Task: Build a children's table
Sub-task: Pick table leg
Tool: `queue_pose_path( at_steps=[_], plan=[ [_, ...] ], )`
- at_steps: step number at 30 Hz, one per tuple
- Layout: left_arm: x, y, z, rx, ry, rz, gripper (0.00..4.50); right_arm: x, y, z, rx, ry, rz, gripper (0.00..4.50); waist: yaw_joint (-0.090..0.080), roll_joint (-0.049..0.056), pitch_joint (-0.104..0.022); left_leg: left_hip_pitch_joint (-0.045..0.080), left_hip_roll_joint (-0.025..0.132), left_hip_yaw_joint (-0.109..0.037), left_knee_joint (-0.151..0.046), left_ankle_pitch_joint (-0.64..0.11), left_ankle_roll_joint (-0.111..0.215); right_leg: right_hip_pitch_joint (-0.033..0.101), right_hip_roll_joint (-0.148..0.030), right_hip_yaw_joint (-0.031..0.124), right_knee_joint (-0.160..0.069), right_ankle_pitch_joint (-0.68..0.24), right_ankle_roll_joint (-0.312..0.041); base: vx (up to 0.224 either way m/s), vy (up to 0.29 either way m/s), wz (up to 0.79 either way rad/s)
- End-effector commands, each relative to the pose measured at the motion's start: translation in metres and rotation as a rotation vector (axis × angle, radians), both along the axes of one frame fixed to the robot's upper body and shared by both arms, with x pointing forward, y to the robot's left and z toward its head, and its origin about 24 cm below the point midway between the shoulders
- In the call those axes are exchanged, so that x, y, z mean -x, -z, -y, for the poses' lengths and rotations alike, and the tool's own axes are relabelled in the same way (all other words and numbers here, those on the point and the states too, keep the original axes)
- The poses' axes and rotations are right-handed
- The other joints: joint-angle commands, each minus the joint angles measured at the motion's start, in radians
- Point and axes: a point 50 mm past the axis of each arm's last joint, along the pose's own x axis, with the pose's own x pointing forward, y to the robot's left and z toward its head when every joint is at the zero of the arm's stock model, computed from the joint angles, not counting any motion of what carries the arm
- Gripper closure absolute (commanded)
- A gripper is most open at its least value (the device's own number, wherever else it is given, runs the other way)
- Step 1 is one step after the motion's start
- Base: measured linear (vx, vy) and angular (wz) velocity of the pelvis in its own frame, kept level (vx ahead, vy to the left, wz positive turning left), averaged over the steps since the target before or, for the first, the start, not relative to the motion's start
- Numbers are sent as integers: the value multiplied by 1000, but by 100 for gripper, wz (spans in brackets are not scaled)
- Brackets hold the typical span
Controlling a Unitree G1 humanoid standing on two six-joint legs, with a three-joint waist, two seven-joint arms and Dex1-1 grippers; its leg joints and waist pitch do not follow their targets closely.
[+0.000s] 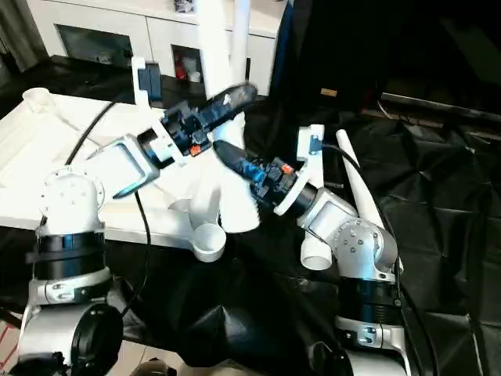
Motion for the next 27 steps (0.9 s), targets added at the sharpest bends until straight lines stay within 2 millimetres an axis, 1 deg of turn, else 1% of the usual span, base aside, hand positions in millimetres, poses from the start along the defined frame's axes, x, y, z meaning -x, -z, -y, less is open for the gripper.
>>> queue_pose_path(
  at_steps=[1,2,5,8,9,10,11,13,14,15,17,18,20,21,22,23,24,25,26,27],
  plan=[
    [4,-4,3,-10,19,19,76,0,-8,-1,1,-23,38,267,3,-3,-76,1,18,0,-59,-39,3,69,-76,58,-78,-100,-98,0,0,0],
    [4,-4,3,-10,19,19,79,0,-8,-1,2,-23,38,267,2,-4,-77,1,18,-1,-59,-39,3,70,-76,58,-78,-97,-99,0,0,0],
    [3,-4,0,8,3,17,120,-1,-6,-2,21,-28,37,267,1,-3,-79,2,18,-1,-58,-26,5,70,-75,57,-74,-63,-113,0,0,0],
    [3,-5,-1,18,-1,18,127,0,-5,-1,23,-29,36,267,1,-4,-78,2,17,0,-58,-34,7,70,-76,58,-75,-61,-121,0,0,0],
    [3,-5,-1,20,0,19,142,0,-5,-1,24,-28,36,267,1,-4,-78,1,16,1,-57,-35,7,71,-76,58,-76,-65,-120,0,0,0],
    [3,-5,-1,21,0,20,142,0,-5,-1,25,-28,36,267,2,-2,-78,3,17,1,-57,-36,7,70,-76,59,-76,-67,-121,0,0,0],
    [3,-5,-2,24,1,20,157,0,-5,-1,27,-28,35,267,1,-3,-78,2,17,1,-57,-35,8,70,-76,58,-76,-66,-121,0,0,0],
    [3,-5,-2,30,1,19,164,0,-4,-1,31,-26,35,267,1,-1,-78,2,17,0,-58,-43,5,70,-76,58,-77,-79,-117,0,0,0],
    [3,-5,-2,31,0,19,179,0,-4,-1,33,-26,35,267,1,0,-78,2,18,0,-58,-45,5,70,-77,58,-78,-80,-117,0,0,0],
    [3,-5,-3,32,0,20,191,0,-4,-1,33,-25,35,267,0,-2,-78,1,17,0,-58,-44,5,71,-76,58,-77,-77,-117,0,0,0],
    [2,-6,-3,34,-6,19,200,-1,-4,0,37,-22,37,267,0,1,-78,2,18,-1,-58,-42,4,70,-76,58,-77,-72,-118,0,0,0],
    [2,-6,-3,34,-10,20,205,-1,-4,0,40,-20,38,267,0,0,-78,2,17,0,-58,-44,4,70,-76,58,-78,-75,-117,0,0,0],
    [1,-5,-3,18,-24,25,222,-1,-3,0,54,-17,41,267,1,1,-79,3,18,-1,-57,-42,3,70,-76,58,-77,-68,-119,0,0,0],
    [1,-5,-3,18,-24,25,230,-1,-3,0,54,-17,41,232,0,0,-79,2,18,0,-57,-41,4,70,-75,58,-76,-65,-120,0,0,0],
    [0,-5,-3,1,-32,33,240,-1,-3,-1,63,-18,40,211,-1,0,-78,2,18,-1,-58,-43,4,71,-75,58,-77,-66,-121,0,0,0],
    [-1,-5,-2,-37,-46,50,246,-1,-2,-1,73,-23,36,197,-1,0,-79,2,18,-1,-58,-41,3,71,-75,57,-76,-64,-120,0,0,0],
    [-4,-5,-1,-109,-92,84,252,-2,-1,-3,110,-26,40,197,0,-1,-79,3,18,-1,-58,-40,5,70,-74,58,-77,-67,-113,0,0,0],
    [-5,-5,-1,-145,-112,99,255,-3,1,-4,140,-21,39,195,0,0,-79,3,19,-2,-59,-33,2,71,-74,58,-76,-66,-102,0,0,0],
    [-5,-5,-1,-155,-118,103,258,-3,1,-4,148,-19,39,176,0,0,-78,3,19,-3,-60,-33,0,70,-74,58,-77,-66,-98,0,0,0],
    [-7,-6,1,-237,-156,138,260,-4,5,-6,223,-6,37,162,0,0,-79,3,19,-3,-60,-34,-6,71,-75,58,-76,-68,-94,0,0,0]
  ],
)
